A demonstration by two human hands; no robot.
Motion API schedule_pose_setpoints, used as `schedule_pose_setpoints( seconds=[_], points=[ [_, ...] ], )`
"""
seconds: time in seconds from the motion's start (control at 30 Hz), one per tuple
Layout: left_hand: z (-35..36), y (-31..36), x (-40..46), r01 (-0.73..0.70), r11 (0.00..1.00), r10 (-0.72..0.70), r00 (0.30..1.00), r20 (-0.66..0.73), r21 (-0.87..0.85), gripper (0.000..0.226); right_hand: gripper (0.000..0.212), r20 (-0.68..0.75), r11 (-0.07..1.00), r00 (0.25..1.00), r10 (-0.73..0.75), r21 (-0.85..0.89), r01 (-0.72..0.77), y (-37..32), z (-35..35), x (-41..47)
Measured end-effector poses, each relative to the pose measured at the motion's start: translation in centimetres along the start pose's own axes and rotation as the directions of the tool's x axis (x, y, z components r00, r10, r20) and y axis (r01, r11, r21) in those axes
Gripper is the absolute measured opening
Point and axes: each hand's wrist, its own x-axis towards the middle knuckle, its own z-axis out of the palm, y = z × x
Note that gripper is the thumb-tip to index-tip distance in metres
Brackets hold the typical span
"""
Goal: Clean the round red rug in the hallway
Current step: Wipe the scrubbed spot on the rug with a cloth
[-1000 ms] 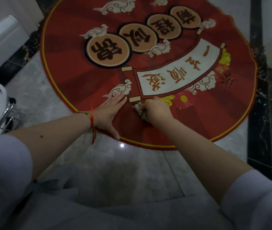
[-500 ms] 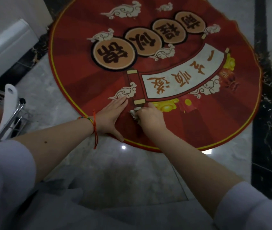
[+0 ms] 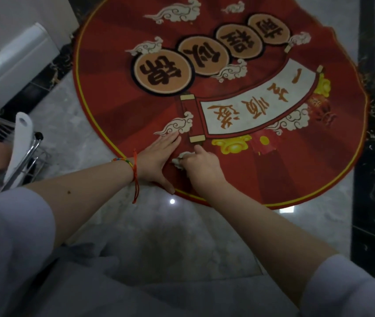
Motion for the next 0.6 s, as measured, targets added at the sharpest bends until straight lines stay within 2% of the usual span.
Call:
schedule_pose_setpoints(
  seconds=[0.07,0.17,0.2,0.27,0.3,0.4,0.47,0.5,0.53,0.6],
  points=[
    [0.1,0.0,0.1,0.009,1.0,-0.009,1.0,-0.01,0.011,0.143,0.029,0.088,0.998,0.995,-0.055,0.003,0.055,0.1,-0.2,0.0],
    [0.1,0.1,0.1,0.018,1.0,-0.018,1.0,-0.006,0.011,0.143,0.015,0.031,0.997,0.997,-0.073,0.012,0.073,-0.7,-0.5,-0.3],
    [0.0,0.2,0.0,0.013,1.0,-0.013,1.0,-0.004,0.007,0.143,0.016,0.001,0.998,0.998,-0.058,-0.005,0.058,-0.8,-0.1,-0.4],
    [-0.2,0.2,-0.1,0.013,1.0,-0.013,1.0,-0.001,0.009,0.143,0.018,0.045,0.998,0.997,-0.057,-0.035,0.059,-0.8,-0.1,-0.6],
    [-0.1,0.1,-0.1,0.015,1.0,-0.015,1.0,-0.008,0.016,0.143,0.019,-0.008,0.996,0.997,-0.083,-0.037,0.083,-0.5,-0.2,-0.7],
    [0.2,0.1,0.1,0.028,0.999,-0.028,1.0,-0.005,0.036,0.144,0.023,0.104,0.991,0.987,-0.123,-0.048,0.128,-1.1,0.2,-1.4],
    [0.1,0.0,0.1,0.018,0.999,-0.018,1.0,-0.003,0.029,0.144,0.023,0.079,0.994,0.991,-0.111,0.02,0.11,-1.3,0.5,-1.8],
    [0.1,0.0,0.1,0.015,1.0,-0.015,1.0,0.0,0.026,0.144,0.015,0.02,0.989,0.989,-0.143,0.041,0.143,-0.9,0.6,-1.8],
    [0.1,0.1,0.0,0.016,1.0,-0.016,1.0,-0.003,0.025,0.144,0.008,0.037,0.98,0.979,-0.198,0.037,0.197,-0.6,0.5,-1.9],
    [0.0,0.2,0.2,0.02,0.999,-0.02,1.0,-0.003,0.033,0.144,0.014,0.101,0.971,0.966,-0.238,0.018,0.238,-0.3,0.1,-1.5]
  ],
)
